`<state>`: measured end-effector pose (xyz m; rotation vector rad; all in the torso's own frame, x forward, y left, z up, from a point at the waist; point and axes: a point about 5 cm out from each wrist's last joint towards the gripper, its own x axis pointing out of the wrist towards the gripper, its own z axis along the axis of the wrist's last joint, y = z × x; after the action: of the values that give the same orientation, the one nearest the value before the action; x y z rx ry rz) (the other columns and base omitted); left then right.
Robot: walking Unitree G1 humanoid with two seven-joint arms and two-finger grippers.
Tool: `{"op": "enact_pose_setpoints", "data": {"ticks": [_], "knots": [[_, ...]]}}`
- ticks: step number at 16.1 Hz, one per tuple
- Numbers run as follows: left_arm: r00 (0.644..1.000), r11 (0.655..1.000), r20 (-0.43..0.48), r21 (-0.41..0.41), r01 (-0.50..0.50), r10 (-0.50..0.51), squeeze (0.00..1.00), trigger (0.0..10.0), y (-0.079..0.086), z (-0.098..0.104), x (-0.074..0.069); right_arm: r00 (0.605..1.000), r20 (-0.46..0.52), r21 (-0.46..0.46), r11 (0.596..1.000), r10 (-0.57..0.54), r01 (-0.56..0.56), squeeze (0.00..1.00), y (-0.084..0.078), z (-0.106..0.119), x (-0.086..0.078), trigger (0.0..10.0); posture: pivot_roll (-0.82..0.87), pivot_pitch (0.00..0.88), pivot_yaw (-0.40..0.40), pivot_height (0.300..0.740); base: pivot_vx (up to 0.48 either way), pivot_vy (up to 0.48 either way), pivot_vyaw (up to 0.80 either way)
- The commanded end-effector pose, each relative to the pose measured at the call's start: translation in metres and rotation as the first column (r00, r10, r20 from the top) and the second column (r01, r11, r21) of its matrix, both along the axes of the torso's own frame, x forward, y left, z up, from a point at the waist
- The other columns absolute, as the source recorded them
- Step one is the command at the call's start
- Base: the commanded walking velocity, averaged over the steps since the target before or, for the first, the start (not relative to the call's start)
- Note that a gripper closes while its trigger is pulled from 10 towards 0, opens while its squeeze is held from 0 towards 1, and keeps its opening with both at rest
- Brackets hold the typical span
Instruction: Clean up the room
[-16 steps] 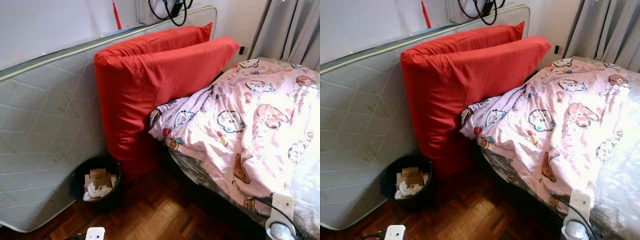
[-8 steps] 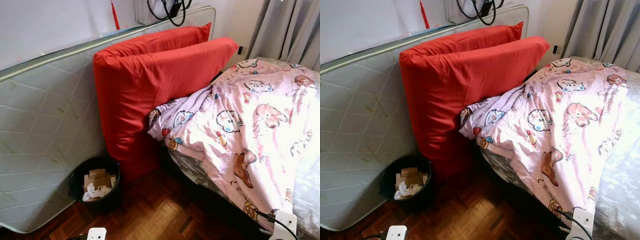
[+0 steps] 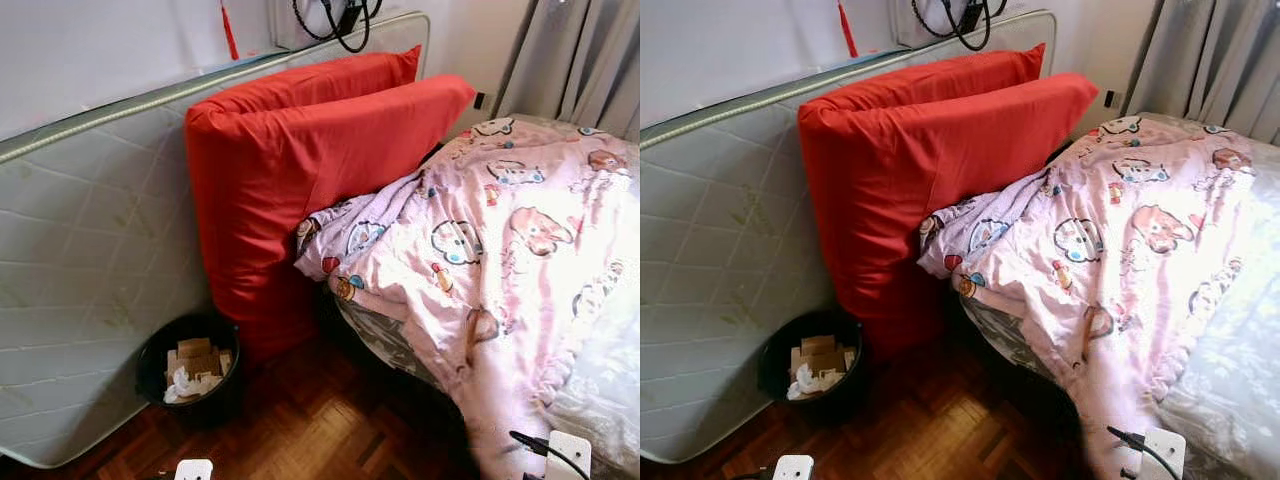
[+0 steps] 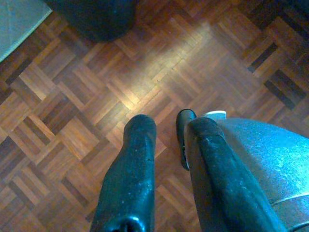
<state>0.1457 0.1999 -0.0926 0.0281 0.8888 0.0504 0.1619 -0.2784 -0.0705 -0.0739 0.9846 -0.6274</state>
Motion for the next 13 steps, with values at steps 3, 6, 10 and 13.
{"op": "enact_pose_setpoints", "data": {"ticks": [3,6,10,13], "knots": [[0.999,0.999,-0.035,0.012,0.029,-0.029,0.0,10.0,0.002,-0.002,-0.005,0.999,-0.041,0.03,0.999,0.017,-0.016,0.0,0.004,-0.006,-0.01,10.0,0.07,0.0,0.028,0.74,0.0,0.0,0.0],[0.999,0.999,-0.034,0.013,0.031,-0.031,0.0,10.0,0.002,-0.002,-0.004,0.995,-0.005,0.12,0.988,0.097,-0.095,0.0,0.015,-0.011,-0.011,10.0,0.07,0.0,0.031,0.74,0.0,0.0,0.0],[0.999,0.999,-0.03,0.016,0.028,-0.027,0.0,10.0,0.003,-0.001,-0.001,0.981,0.039,0.258,0.947,0.189,-0.193,0.0,0.033,-0.018,-0.016,10.0,0.06,0.0,0.033,0.74,0.0,0.0,0.0],[0.999,1.0,-0.025,0.011,0.023,-0.023,0.0,10.0,0.002,0.0,0.001,0.98,0.097,0.289,0.938,0.171,-0.192,0.0,0.047,-0.018,-0.008,10.0,0.06,0.0,0.039,0.74,0.0,0.0,0.0]]}}
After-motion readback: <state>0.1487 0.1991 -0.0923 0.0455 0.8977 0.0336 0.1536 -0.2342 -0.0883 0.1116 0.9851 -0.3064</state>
